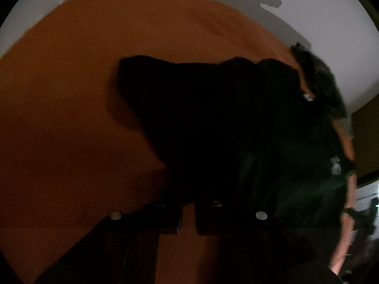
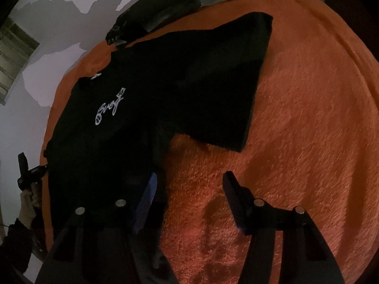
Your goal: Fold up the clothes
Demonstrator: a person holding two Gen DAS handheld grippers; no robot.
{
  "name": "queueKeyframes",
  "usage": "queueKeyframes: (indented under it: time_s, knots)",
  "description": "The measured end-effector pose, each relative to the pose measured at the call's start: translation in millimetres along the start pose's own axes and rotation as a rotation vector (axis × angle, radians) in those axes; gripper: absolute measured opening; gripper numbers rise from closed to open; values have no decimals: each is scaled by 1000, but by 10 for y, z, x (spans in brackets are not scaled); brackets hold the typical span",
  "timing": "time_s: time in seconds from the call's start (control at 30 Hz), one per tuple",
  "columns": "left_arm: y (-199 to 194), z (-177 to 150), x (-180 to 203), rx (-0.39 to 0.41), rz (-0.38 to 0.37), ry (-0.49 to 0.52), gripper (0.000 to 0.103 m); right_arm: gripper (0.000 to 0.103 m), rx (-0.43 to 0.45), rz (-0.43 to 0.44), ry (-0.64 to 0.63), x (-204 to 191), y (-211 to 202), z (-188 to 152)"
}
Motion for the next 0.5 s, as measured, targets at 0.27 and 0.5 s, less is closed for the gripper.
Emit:
queueKeyframes:
  time_s: [0.27,0.5]
  knots:
    - [-262,-191,-160,37,65,-64,0,58,24,-25,-38,-29,-99,-82]
    - [-294,-282,-212,23,90,-95,1,58,11,-37,2,42,-49,-26]
Point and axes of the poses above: each gripper's, at about its wrist camera, not at the fingertips, and y roughly the way its jaws point, x to its right, z to its top, the point moved 7 cm from there along y, roughly the way its jaws point, and after that the axes turned 11 degrees about -z, right-handed, at the moved point
